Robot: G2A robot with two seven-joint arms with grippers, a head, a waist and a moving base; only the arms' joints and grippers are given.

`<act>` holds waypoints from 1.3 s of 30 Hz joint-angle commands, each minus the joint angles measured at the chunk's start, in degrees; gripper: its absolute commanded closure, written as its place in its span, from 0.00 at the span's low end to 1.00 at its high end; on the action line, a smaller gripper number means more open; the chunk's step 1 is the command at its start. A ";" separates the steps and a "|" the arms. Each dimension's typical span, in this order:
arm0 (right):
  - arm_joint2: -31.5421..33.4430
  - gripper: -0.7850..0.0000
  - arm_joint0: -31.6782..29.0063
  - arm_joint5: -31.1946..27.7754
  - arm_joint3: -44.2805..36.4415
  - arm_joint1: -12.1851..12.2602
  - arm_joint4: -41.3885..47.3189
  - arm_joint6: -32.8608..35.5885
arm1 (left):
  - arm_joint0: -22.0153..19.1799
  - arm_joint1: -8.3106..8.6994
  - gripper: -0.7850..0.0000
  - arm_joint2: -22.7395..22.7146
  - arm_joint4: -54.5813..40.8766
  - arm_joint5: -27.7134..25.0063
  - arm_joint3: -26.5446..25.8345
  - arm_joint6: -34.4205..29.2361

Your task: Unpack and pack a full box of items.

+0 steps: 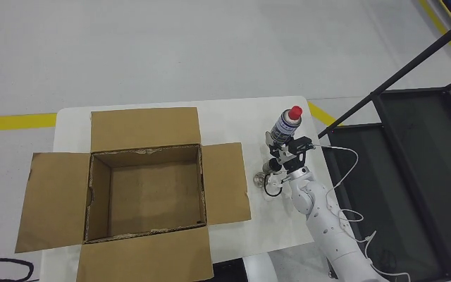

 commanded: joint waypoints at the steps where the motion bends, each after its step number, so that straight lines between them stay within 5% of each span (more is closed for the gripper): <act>1: 0.00 1.00 0.00 0.00 0.00 0.00 0.00 0.00 | 0.00 0.00 0.00 0.00 0.00 0.00 0.00 0.00; 9: 0.75 1.00 -0.26 -0.37 -0.13 0.10 1.11 0.50 | 0.00 0.00 0.00 0.00 0.00 0.00 0.00 0.00; 22: 12.78 1.00 -1.16 -7.90 3.95 2.39 7.44 -0.94 | 0.00 0.00 0.00 0.00 0.00 0.00 0.00 0.00; 39: 13.43 1.00 0.57 -12.60 12.33 3.52 1.12 -5.50 | 0.00 0.00 0.00 0.00 0.00 0.00 0.00 0.00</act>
